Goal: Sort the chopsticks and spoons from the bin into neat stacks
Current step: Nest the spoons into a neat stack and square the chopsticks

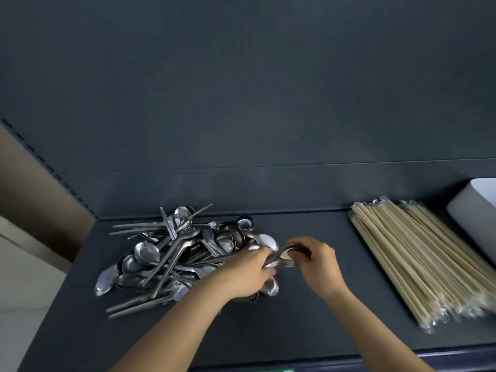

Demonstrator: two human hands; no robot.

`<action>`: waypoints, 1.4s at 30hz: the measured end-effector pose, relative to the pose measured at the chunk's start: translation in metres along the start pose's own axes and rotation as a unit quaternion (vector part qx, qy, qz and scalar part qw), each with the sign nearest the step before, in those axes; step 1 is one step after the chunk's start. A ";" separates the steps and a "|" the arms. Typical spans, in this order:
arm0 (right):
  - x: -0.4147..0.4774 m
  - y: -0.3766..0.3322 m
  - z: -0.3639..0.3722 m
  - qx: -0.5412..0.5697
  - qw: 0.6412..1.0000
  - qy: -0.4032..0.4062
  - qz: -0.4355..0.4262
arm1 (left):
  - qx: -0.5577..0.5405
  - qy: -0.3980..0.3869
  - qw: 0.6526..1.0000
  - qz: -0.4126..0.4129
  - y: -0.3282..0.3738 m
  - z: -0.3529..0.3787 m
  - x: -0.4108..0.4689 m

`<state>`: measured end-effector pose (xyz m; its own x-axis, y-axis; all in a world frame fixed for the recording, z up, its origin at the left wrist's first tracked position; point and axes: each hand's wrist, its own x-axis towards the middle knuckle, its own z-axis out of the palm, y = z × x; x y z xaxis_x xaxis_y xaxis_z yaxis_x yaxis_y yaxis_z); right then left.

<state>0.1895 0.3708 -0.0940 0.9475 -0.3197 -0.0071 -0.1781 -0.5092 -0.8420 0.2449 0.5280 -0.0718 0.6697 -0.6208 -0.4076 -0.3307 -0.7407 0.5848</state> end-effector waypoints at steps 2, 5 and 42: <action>0.005 0.019 -0.014 0.009 0.997 0.060 0.039 | 0.093 0.022 0.995 0.013 0.001 0.001 0.014; 0.016 0.042 -0.029 0.018 0.991 0.104 0.082 | 0.174 0.074 0.981 0.052 0.006 0.004 0.037; 0.106 0.093 -0.028 -0.169 0.985 0.025 0.022 | 0.378 0.234 0.895 0.018 -0.005 0.022 0.140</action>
<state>0.2661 0.2673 -0.1584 0.9243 -0.3817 -0.0052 -0.3045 -0.7287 -0.6134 0.3256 0.4391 -0.1469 0.7967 -0.6027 0.0441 -0.5943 -0.7947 -0.1235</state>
